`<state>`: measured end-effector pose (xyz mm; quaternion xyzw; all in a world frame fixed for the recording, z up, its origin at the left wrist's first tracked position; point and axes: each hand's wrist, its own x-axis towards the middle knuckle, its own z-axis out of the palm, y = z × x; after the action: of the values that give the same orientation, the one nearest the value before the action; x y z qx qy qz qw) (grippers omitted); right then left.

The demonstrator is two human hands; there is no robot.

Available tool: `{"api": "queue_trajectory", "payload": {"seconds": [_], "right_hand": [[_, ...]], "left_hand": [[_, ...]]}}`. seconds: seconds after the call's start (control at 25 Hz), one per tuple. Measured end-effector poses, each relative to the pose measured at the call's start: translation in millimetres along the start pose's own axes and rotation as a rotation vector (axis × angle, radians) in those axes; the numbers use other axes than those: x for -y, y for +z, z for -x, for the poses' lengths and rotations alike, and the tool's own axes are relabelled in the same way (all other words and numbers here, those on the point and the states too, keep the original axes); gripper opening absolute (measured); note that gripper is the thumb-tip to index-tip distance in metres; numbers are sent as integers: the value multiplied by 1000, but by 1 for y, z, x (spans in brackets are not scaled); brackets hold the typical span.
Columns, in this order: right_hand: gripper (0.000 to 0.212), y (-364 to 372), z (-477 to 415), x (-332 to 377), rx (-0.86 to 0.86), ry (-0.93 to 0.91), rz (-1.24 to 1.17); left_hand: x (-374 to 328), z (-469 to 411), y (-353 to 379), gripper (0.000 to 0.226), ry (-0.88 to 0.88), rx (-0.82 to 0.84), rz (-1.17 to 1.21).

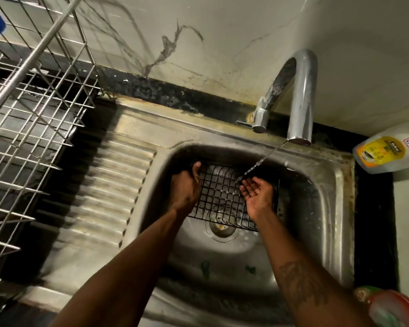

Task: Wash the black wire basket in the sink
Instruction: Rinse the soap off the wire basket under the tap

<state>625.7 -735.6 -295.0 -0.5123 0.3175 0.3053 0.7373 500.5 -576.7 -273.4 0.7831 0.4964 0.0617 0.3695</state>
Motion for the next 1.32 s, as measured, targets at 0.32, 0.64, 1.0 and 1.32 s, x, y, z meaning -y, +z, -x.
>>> {"api": "queue_trajectory", "payload": {"seconds": [0.32,0.64,1.0,1.32], "right_hand": [[20,23,0,-21,448,271,908],[30,-11,-13,-20,125,41,379],[18,24,-12,-6,162,0,532],[28,-9,-17,24,231,155,748]], "left_hand": [[-14,4,14,59,94,-79,104],[-31,2,36,60,147,122,66],[-15,-6,41,59,146,145,134],[-16,-5,26,52,33,44,153]]}}
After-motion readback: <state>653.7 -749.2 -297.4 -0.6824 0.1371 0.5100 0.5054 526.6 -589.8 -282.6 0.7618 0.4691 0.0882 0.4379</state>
